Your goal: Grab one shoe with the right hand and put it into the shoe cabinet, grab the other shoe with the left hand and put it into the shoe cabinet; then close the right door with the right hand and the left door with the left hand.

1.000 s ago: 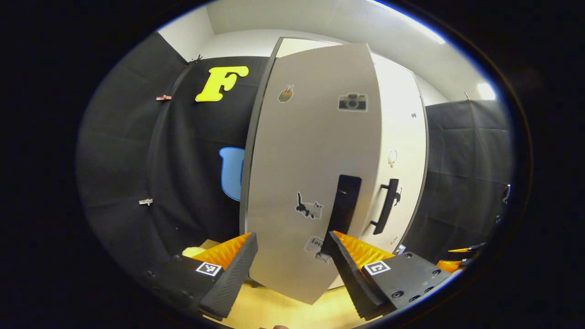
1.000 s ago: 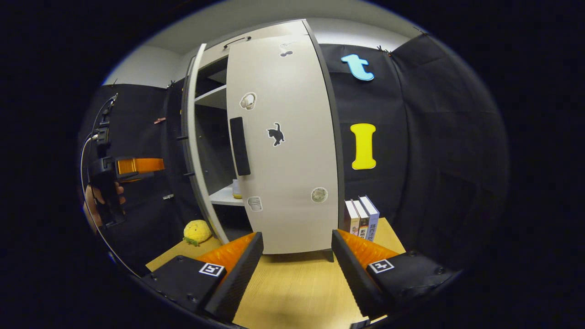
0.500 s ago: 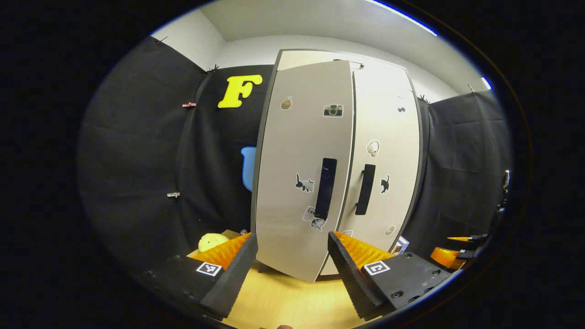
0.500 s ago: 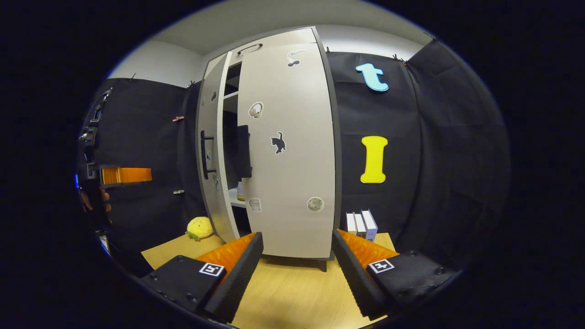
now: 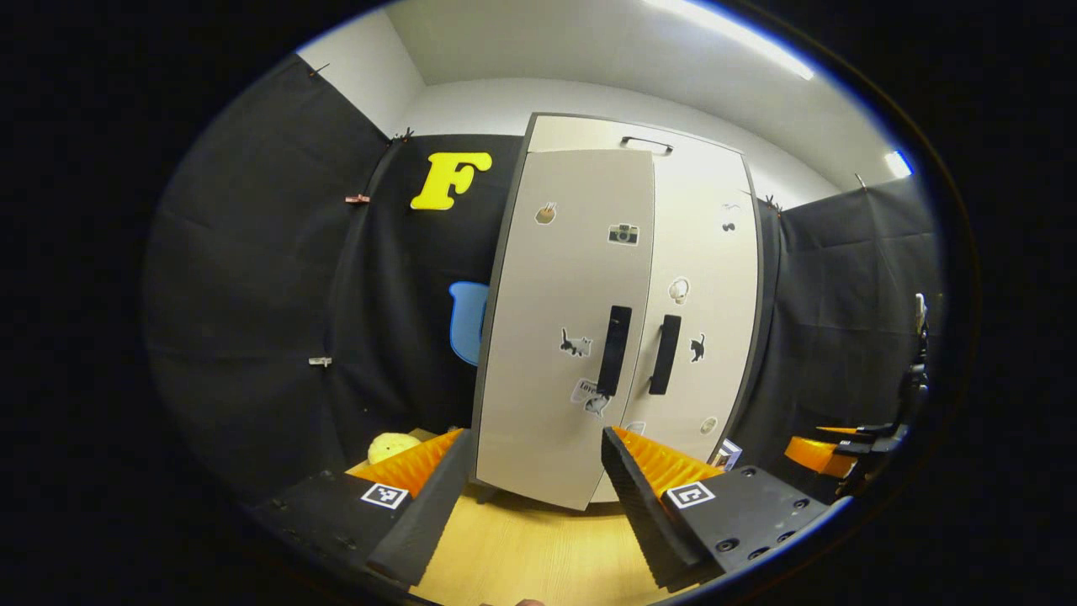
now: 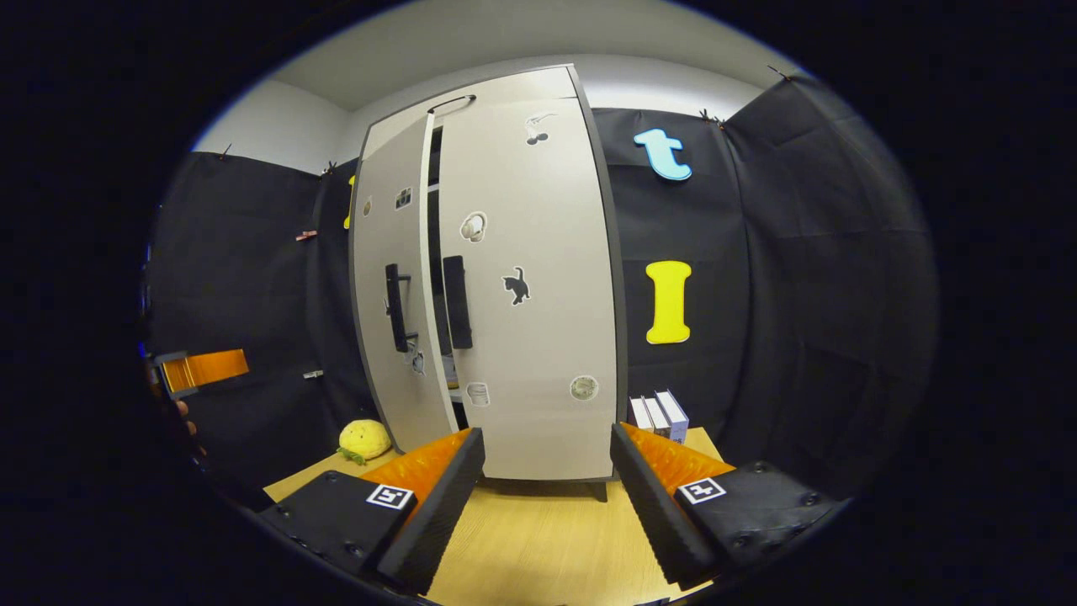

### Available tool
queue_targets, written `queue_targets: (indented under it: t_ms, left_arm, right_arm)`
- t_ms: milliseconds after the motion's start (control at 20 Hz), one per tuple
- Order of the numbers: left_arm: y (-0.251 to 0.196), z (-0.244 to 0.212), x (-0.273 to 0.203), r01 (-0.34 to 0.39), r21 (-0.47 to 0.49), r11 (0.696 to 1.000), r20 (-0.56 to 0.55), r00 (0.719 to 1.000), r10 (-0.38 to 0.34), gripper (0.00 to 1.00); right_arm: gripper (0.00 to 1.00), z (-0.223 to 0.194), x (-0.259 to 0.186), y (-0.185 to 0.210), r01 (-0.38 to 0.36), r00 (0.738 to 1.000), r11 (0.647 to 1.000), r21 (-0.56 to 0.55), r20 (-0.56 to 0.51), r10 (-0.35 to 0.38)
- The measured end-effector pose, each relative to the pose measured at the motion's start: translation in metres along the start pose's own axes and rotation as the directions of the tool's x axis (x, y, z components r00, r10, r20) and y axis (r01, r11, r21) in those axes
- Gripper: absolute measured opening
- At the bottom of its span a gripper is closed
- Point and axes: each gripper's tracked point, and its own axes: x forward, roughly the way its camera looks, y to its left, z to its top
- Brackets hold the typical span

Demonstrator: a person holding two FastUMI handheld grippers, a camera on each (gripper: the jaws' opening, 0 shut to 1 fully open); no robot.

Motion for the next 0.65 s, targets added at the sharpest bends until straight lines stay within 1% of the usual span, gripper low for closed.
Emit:
queue_targets:
  t_ms: [150,250,450,650]
  left_arm:
    - [0.010,-0.009,-0.014,0.025,0.033,0.999,-0.002,1.000,-0.025,0.95]
    - [0.015,-0.011,-0.022,0.039,0.050,0.998,0.007,0.999,-0.039,0.95]
    - [0.020,-0.015,-0.036,0.071,0.054,0.996,0.021,0.997,-0.072,0.95]
    - [0.024,-0.027,-0.041,0.077,0.071,0.995,0.010,0.997,-0.078,0.95]
  right_arm:
    - [0.98,-0.005,-0.016,0.012,0.031,0.999,1.000,-0.003,0.023,-0.031]
    - [0.98,-0.013,-0.025,0.021,0.043,0.999,0.999,0.002,0.016,-0.043]
    - [0.98,-0.021,-0.037,0.037,0.045,0.999,0.999,0.003,0.005,-0.045]
    - [0.98,-0.026,-0.046,0.047,0.045,0.999,0.999,-0.012,0.003,-0.045]
